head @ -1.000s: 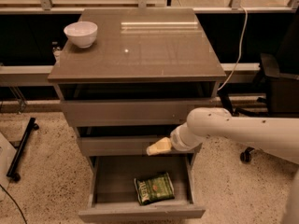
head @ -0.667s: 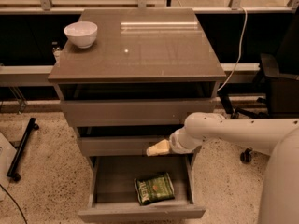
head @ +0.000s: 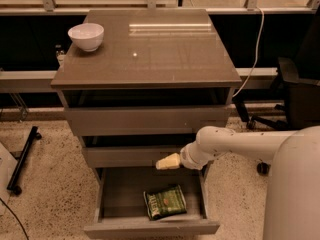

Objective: Pick green jalapeno chip bag from bottom drawer and place on counter

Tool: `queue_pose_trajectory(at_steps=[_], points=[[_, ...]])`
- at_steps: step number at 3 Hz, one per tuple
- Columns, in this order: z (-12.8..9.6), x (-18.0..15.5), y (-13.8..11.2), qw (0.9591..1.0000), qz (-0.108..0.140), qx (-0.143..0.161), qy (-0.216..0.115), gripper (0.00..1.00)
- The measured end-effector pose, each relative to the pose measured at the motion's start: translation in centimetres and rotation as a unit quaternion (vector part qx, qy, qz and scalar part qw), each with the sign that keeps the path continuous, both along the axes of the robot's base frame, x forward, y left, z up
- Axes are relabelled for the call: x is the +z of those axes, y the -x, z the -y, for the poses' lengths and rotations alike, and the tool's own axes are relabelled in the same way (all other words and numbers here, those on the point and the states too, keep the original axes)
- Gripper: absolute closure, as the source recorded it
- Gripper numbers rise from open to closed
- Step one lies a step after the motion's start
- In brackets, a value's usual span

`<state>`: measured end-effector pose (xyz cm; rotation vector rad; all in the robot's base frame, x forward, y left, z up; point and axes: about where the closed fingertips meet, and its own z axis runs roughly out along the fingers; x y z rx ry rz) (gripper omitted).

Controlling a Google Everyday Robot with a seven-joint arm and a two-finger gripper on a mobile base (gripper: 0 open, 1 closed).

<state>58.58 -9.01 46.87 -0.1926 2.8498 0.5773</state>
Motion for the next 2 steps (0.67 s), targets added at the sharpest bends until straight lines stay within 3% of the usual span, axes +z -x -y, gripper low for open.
queue_pose_trajectory(at_steps=[1,2], points=[[-0.4,-1.5,0.0,0.9996,-0.012,-0.02,-0.013,0.0],[-1.6,-5.4,0.2,0.9959,-0.05,-0.057,-0.048,0.0]])
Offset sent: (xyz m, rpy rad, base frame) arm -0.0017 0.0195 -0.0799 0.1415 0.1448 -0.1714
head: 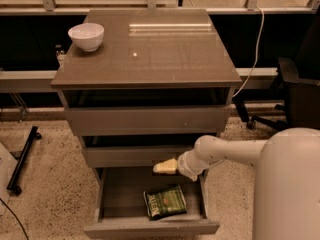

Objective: Pick green jalapeno chip bag from bottom drawer and place on counter

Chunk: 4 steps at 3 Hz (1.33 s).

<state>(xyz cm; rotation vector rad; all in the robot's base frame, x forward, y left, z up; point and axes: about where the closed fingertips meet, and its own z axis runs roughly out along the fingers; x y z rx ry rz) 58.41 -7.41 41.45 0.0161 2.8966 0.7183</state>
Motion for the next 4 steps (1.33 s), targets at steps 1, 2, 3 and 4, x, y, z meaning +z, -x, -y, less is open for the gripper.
queue_pose_trajectory(at_steps=[1,2,3,4], points=[[-1.0,-3.1,0.1,0.9989,-0.033,-0.021,-0.025,0.0],[-2.2,-6.8,0.2,0.9958,-0.068,-0.045,-0.042,0.0],[-3.2,-11.0,0.5,0.9911,-0.105,-0.069,-0.043,0.0],[-3.7,-15.0,0.9,0.9861,-0.135,-0.095,-0.018,0.0]])
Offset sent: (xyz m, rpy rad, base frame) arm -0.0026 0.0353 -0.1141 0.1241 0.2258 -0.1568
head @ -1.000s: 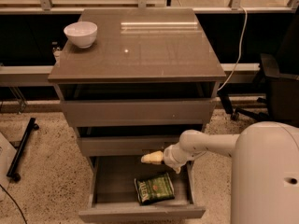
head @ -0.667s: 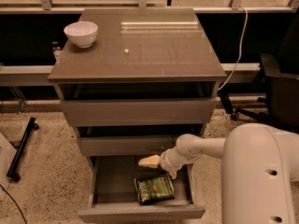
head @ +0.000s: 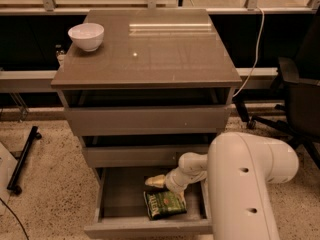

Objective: Pick green jalapeno chip bag from bottom drawer and place on counter

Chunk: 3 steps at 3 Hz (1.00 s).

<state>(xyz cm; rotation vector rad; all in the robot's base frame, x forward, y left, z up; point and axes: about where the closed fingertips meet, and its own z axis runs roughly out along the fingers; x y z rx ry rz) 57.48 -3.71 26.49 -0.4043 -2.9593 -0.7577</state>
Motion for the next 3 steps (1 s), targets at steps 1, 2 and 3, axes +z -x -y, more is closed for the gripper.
queue_pose_trajectory(at_steps=[1,2,3], points=[[-0.2,-3.6,0.6,0.9989,-0.034,-0.029,0.013,0.0],[-0.1,-7.5,1.8,0.995,-0.069,-0.071,0.014,0.0],[0.3,-9.4,2.1,0.9912,-0.077,-0.108,0.003,0.0]])
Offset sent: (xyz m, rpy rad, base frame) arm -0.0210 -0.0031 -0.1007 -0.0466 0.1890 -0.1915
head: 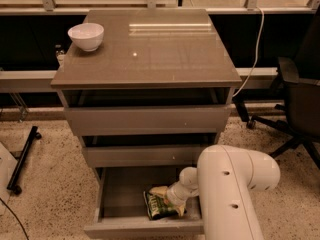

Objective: Pick green jalapeno chip bag from bottom drawer and place on counter

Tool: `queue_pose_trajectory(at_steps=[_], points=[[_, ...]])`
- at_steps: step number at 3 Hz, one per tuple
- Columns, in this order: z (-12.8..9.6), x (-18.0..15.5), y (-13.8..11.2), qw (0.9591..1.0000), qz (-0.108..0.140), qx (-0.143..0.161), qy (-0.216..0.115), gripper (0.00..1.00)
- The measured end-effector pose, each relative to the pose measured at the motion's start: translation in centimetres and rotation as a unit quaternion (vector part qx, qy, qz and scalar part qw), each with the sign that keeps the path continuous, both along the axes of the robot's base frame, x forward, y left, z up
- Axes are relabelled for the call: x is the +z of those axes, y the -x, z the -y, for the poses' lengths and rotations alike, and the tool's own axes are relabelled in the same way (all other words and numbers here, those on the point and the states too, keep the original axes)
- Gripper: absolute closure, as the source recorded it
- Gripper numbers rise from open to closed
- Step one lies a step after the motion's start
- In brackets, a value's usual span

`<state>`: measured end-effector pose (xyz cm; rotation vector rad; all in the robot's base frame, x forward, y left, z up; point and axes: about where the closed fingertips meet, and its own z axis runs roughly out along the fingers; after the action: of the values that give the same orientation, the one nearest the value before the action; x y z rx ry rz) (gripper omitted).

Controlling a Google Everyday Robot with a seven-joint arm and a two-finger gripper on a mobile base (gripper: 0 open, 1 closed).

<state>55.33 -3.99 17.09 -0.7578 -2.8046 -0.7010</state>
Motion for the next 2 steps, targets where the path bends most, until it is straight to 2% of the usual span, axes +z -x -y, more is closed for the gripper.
queue_pose_trajectory(at_steps=[2], points=[[-0.2,-3.2,-0.1,0.9996,-0.005,-0.02,-0.016,0.0]])
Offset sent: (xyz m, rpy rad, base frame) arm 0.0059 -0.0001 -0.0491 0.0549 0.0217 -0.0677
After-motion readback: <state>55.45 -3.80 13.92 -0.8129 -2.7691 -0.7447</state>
